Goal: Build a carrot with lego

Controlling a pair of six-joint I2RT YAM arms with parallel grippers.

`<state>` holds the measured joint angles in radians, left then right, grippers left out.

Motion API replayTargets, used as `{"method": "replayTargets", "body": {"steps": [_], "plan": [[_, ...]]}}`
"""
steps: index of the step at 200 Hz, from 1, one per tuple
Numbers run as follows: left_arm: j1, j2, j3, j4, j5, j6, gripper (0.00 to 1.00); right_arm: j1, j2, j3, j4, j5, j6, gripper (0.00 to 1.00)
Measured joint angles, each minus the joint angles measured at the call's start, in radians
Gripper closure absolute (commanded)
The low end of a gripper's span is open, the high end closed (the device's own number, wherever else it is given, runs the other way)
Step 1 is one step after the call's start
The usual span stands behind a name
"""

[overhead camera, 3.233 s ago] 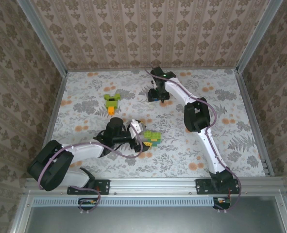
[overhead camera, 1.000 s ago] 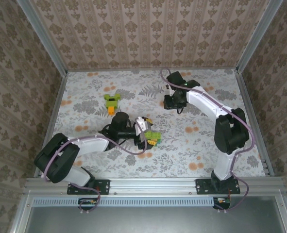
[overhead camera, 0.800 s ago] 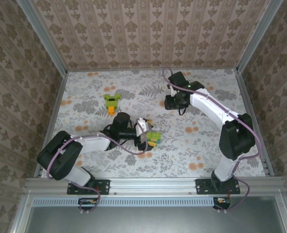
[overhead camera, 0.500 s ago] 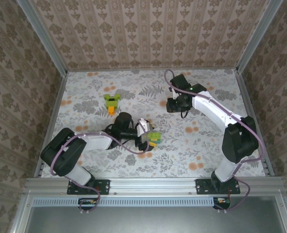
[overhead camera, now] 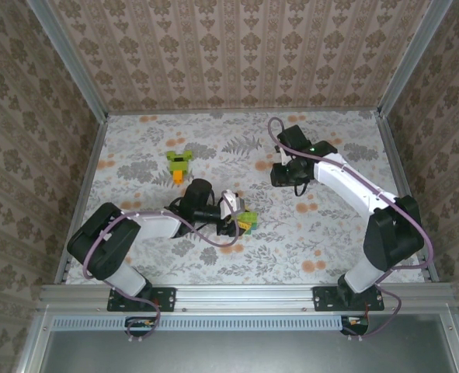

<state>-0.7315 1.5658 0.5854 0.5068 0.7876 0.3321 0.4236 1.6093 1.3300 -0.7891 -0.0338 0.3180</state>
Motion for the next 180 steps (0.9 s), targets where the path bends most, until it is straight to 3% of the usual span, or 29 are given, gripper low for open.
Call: {"method": "replayTargets", "body": {"steps": [89, 122, 180], "plan": [[0.001, -0.002, -0.001, -0.005, -0.005, 0.005, 0.66, 0.027, -0.113, -0.113, -0.032, -0.081, 0.012, 0.75], [-0.006, -0.013, -0.007, -0.007, -0.026, 0.005, 0.67, 0.044, -0.160, -0.146, -0.052, -0.114, 0.035, 0.77], [-0.079, -0.112, -0.076, -0.024, -0.148, 0.005, 0.67, 0.183, -0.191, -0.155, -0.058, -0.132, 0.122, 0.79]]}}
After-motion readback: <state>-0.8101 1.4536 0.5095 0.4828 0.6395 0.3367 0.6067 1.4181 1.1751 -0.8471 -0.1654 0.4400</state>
